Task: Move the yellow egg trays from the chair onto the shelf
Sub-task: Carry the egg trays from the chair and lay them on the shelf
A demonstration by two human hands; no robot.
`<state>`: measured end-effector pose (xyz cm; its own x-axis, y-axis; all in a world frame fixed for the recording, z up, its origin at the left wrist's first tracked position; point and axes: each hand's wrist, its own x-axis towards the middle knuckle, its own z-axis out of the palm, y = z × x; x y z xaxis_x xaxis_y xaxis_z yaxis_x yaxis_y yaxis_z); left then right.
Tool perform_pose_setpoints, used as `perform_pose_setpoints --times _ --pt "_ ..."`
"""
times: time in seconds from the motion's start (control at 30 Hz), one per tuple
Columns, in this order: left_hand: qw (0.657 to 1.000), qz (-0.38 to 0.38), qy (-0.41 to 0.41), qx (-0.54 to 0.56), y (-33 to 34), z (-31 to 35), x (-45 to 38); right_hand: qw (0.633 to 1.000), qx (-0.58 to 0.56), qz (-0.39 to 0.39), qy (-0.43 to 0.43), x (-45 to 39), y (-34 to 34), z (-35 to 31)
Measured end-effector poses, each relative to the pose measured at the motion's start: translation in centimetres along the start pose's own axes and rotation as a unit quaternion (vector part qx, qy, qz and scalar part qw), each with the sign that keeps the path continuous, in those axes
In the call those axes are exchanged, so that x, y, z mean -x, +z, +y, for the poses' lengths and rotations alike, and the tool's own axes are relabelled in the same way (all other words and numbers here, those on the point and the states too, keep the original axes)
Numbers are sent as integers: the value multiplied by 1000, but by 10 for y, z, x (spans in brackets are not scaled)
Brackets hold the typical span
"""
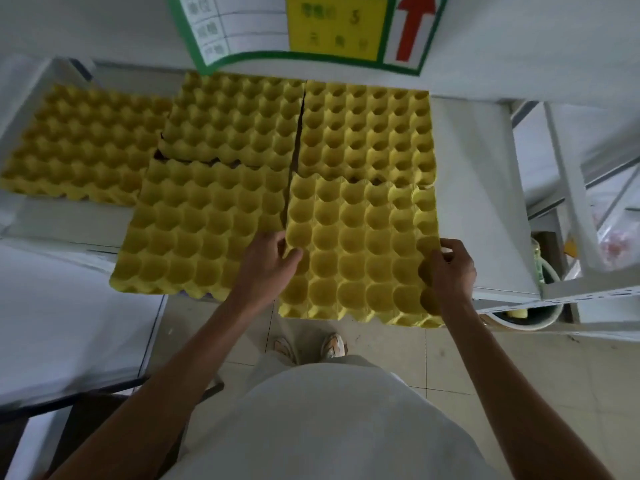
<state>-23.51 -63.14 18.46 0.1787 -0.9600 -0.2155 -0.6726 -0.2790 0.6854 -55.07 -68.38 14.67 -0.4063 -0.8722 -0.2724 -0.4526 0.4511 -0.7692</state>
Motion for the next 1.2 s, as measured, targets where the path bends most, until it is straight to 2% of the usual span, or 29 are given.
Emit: perform_pose_setpoints --times 0.13,0.23,0.37,0.47,0.53,0.73,0.93,1.03,1.13,1.2 --pt "998 -39 -1 -42 3 -3 -10 999 -27 15 34 2 1 -4" --pt "996 23 35 -79 1 -11 -16 993 -72 39 86 -2 4 -5" --pt "982 142 53 -114 -7 -30 -13 993 -87 37 74 -3 4 -6" --pt "976 119 37 -177 -1 -45 -14 996 -70 28 56 -2 10 -4" --pt "981 98 30 -167 1 -49 -15 996 -67 31 53 -2 15 -5" --pt "988 92 76 -96 -12 -56 -11 990 -106 46 80 -5 20 -2" --pt "989 95 86 -79 -13 -54 -9 985 -139 28 101 -6 19 -6" --pt "989 99 85 -64 -13 -57 -9 982 -153 44 102 -4 18 -5" --pt "992 97 77 -36 -12 -62 -12 989 -119 40 77 1 17 -7" --pt "993 98 65 -15 -13 -64 -16 998 -52 39 -1 -2 19 -15"
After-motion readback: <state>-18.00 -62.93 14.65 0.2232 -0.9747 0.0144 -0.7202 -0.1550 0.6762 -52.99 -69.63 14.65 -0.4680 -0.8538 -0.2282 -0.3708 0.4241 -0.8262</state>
